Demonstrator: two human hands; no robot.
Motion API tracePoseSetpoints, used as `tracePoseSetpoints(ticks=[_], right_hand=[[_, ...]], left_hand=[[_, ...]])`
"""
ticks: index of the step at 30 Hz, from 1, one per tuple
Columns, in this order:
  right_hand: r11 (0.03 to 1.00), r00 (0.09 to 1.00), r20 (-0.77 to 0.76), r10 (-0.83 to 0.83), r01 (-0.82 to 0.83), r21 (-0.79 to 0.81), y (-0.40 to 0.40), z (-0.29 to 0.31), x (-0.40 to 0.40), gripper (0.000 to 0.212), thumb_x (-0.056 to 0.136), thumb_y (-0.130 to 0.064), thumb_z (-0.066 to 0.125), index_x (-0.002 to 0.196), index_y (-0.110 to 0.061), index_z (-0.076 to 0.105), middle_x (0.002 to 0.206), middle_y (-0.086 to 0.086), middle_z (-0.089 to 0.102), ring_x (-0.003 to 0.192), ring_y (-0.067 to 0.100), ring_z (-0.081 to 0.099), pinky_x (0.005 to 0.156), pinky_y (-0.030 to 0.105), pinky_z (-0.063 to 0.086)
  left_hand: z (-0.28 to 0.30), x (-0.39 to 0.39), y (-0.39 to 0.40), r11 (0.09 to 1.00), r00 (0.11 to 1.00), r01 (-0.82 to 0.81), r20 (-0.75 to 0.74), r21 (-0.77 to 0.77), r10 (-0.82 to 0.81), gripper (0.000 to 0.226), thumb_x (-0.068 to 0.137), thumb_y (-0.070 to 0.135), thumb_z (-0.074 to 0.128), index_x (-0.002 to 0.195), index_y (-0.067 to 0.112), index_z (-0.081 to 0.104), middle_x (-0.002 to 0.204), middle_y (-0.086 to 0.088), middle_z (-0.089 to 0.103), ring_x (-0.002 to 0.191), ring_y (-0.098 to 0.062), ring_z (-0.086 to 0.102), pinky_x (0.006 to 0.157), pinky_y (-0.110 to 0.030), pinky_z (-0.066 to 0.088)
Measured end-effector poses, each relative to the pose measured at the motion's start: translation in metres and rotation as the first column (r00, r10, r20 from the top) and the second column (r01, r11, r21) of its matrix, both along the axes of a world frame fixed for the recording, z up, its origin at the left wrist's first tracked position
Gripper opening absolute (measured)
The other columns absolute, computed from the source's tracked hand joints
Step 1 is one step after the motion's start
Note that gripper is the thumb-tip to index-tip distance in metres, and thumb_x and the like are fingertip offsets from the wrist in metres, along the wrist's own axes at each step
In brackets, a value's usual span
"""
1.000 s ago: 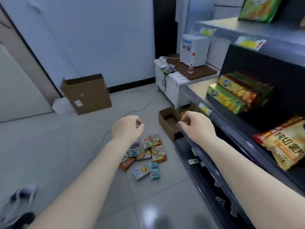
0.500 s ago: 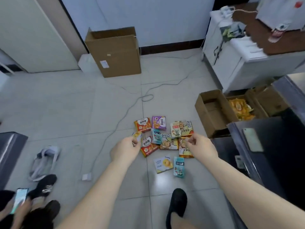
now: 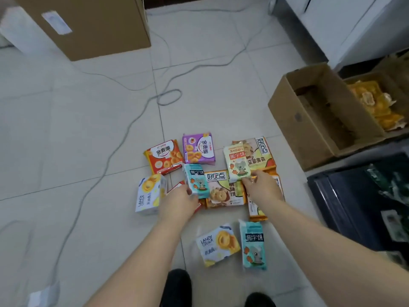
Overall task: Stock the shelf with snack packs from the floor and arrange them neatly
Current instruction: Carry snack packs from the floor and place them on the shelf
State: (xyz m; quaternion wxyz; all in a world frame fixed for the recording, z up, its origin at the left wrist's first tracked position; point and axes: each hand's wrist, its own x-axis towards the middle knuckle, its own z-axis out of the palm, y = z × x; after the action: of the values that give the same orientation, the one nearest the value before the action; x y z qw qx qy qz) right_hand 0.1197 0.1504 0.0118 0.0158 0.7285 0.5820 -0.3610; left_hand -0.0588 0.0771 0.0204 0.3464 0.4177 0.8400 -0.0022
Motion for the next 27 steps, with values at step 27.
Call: tracePoseSetpoints(ticks=[27], right_hand=[[0.887, 0.918, -0.302, -0.255, 0.347, 0.306, 0.028, 0.112, -0.009, 0.011, 0.096, -0.015, 0.043, 0.090, -0.007, 0.048, 0.086, 0.006, 0.058, 0.079, 0.024, 0.056, 0.062, 0.036, 0.045]], left_hand=[[0.114, -0.021, 0.061, 0.805, 0.939, -0.315, 0.290, 0.503, 0.187, 0.014, 0.084, 0.014, 0.061, 0.075, 0.006, 0.068, 0.067, -0.010, 0.068, 0.063, -0.027, 0.062, 0.057, -0.036, 0.047]])
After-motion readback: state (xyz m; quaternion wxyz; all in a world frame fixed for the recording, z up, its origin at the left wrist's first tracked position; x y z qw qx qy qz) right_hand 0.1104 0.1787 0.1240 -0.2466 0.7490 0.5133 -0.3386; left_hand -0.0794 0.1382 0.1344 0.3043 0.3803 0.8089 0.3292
